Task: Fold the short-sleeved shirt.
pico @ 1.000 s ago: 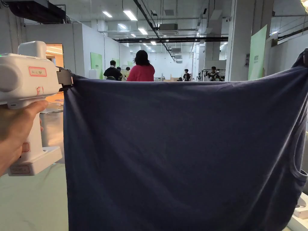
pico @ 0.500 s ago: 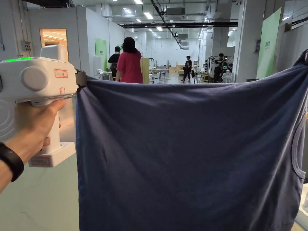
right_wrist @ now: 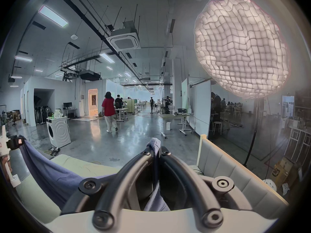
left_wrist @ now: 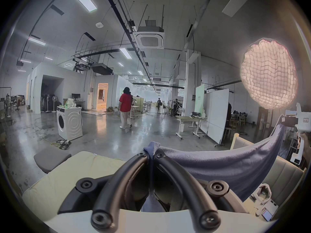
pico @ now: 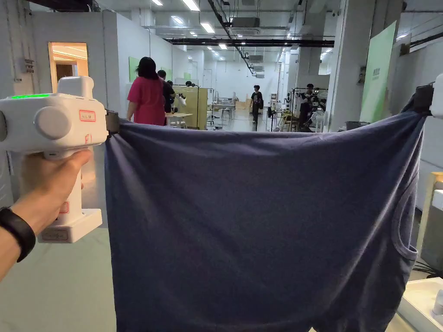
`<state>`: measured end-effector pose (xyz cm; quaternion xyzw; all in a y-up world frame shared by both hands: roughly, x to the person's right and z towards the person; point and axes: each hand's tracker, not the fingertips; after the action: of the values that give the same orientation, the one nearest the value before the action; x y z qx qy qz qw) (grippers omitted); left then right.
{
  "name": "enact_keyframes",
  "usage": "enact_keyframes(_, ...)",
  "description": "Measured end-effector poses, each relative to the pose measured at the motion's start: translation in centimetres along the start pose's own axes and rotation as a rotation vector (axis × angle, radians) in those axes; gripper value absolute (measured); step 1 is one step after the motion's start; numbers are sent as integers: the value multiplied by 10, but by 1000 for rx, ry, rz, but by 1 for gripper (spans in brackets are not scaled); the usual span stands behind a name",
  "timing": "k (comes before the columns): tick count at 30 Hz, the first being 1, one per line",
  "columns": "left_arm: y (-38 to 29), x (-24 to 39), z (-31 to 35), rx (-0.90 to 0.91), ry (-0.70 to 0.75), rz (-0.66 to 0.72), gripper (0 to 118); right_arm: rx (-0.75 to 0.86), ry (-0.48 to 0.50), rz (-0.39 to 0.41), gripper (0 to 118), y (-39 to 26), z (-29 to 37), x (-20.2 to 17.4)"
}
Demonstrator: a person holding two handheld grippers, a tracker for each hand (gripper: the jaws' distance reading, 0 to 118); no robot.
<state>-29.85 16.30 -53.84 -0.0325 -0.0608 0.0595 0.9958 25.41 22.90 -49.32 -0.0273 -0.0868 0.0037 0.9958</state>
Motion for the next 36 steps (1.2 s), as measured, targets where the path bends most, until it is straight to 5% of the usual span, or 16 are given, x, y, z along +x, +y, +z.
enact_keyframes(9,-115,-12,-36,-179,14,28,5,-161,8,43,4,-95,-26,-18)
enact_keyframes(17,-276,-22,-25,-383,-9,154,5,-364,106,-70,4,-273,-37,-4)
enact_keyframes(21,-329,-32,45,-464,-90,165,5,-455,157,-72,4,-354,32,17)
enact_keyframes(30,-428,-64,258,-628,-104,138,5,-740,51,-111,4,-489,255,71)
enact_keyframes(36,-473,-65,304,-771,-105,86,5,-798,20,-84,4,-525,321,76)
